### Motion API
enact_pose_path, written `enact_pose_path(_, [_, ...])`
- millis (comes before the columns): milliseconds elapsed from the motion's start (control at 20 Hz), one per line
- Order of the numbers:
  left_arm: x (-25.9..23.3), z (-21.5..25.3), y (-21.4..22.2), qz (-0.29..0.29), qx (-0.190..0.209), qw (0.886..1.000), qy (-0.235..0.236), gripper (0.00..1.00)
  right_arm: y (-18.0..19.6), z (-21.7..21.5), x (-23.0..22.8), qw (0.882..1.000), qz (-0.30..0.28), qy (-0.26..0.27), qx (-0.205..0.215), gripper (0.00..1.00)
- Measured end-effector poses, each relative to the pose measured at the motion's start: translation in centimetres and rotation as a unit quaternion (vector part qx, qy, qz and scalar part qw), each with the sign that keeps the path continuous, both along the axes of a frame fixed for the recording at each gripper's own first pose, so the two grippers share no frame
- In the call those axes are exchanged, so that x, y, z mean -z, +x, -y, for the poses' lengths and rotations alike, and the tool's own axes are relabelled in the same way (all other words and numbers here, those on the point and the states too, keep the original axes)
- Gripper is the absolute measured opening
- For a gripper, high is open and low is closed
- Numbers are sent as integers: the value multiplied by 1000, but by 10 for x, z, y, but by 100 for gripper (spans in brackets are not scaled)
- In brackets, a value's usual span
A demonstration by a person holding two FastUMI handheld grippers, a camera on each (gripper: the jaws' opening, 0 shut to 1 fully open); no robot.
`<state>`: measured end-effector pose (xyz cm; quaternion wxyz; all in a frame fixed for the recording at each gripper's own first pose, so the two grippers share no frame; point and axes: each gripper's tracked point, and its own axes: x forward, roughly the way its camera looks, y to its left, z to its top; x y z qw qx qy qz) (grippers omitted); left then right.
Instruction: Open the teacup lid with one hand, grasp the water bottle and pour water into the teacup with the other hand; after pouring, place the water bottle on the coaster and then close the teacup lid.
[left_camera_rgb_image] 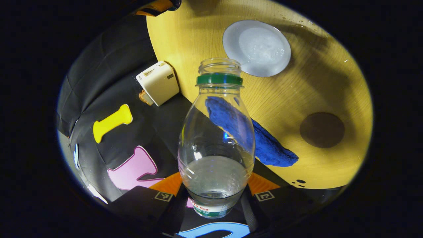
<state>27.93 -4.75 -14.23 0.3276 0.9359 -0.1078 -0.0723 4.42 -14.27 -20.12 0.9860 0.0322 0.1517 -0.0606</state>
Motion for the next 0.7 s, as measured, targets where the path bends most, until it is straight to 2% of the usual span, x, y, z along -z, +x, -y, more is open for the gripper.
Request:
enact_pose_path(300, [4, -1, -3, -2, 6, 1000, -10, 75, 1, -1, -3, 1000, 3, 4, 1, 28])
enact_pose_path(500, [8, 1, -2, -9, -6, 998, -59, 75, 5, -1, -7, 1000, -2, 9, 1, 28])
enact_pose_path(700, [7, -4, 0, -8, -15, 995, -101, 75, 10, 5, -37, 1000, 6, -6, -1, 28])
